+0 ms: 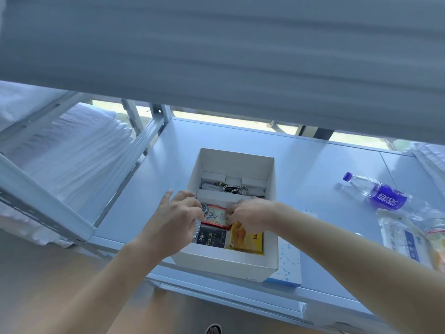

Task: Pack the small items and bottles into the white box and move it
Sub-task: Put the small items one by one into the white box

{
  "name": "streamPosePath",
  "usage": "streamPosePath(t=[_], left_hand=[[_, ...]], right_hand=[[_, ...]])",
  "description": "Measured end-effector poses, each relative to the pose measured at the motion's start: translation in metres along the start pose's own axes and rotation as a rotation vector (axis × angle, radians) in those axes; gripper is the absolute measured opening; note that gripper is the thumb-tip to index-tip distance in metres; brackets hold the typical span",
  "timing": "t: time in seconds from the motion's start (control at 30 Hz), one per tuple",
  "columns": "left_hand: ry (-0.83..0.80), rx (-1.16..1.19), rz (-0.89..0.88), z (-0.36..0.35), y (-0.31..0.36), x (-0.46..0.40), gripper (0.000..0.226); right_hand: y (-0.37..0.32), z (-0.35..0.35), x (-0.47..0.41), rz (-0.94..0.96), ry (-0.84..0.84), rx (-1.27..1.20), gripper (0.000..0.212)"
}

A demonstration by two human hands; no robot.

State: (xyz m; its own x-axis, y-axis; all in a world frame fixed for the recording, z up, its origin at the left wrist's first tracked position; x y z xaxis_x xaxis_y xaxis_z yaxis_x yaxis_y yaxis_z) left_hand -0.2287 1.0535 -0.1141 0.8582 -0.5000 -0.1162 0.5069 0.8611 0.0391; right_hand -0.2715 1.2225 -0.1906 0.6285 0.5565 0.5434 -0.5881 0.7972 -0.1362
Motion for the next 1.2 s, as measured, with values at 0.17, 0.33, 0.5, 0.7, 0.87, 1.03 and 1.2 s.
streamPosePath(t=[0.17, 0.33, 0.5, 0.7, 0.87, 1.03, 1.2], left_hand=[[-0.012, -0.017, -0.001, -0.002, 0.0, 0.0, 0.022], [-0.018, -0.013, 0.003, -0.001, 0.0, -0.001, 0.023], [-0.012, -0.007, 0.006, -0.001, 0.0, 0.001, 0.024], [-0.007, 0.006, 0.019, -0.002, 0.0, 0.001, 0.025], [-0.014, 0.004, 0.017, -0.002, 0.0, 0.0, 0.024], [-0.008, 0.003, 0.012, -0.003, 0.0, -0.001, 0.027], [0.004, 0.003, 0.018, -0.003, -0.001, 0.0, 0.029]], right_hand=[[-0.004, 0.01, 0.004, -0.026, 0.047, 0.002, 0.053], [-0.018, 0.018, 0.004, 0.047, 0.077, -0.118, 0.077], [-0.02, 0.006, 0.003, 0.045, -0.025, -0.094, 0.078], [-0.019, 0.006, 0.003, 0.039, -0.073, -0.059, 0.065], [-0.016, 0.009, 0.004, -0.033, 0.006, -0.194, 0.057], [-0.032, 0.017, 0.013, 0.09, 0.059, -0.251, 0.081], [-0.036, -0.004, 0.016, 0.09, -0.012, -0.157, 0.079]])
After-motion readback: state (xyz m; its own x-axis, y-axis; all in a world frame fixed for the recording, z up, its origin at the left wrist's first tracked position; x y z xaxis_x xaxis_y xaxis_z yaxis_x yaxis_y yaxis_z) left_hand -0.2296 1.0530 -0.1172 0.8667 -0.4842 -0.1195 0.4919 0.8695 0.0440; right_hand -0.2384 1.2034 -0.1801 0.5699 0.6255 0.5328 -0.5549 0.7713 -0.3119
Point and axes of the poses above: each hand's wrist, its own x-axis away from the middle knuckle, its own z-axis out of the back of the hand, y = z × x, the point moved 7 cm from there along -x, towards the middle knuckle, and after that the axes turned 10 degrees about -x, right-handed, at the moved point
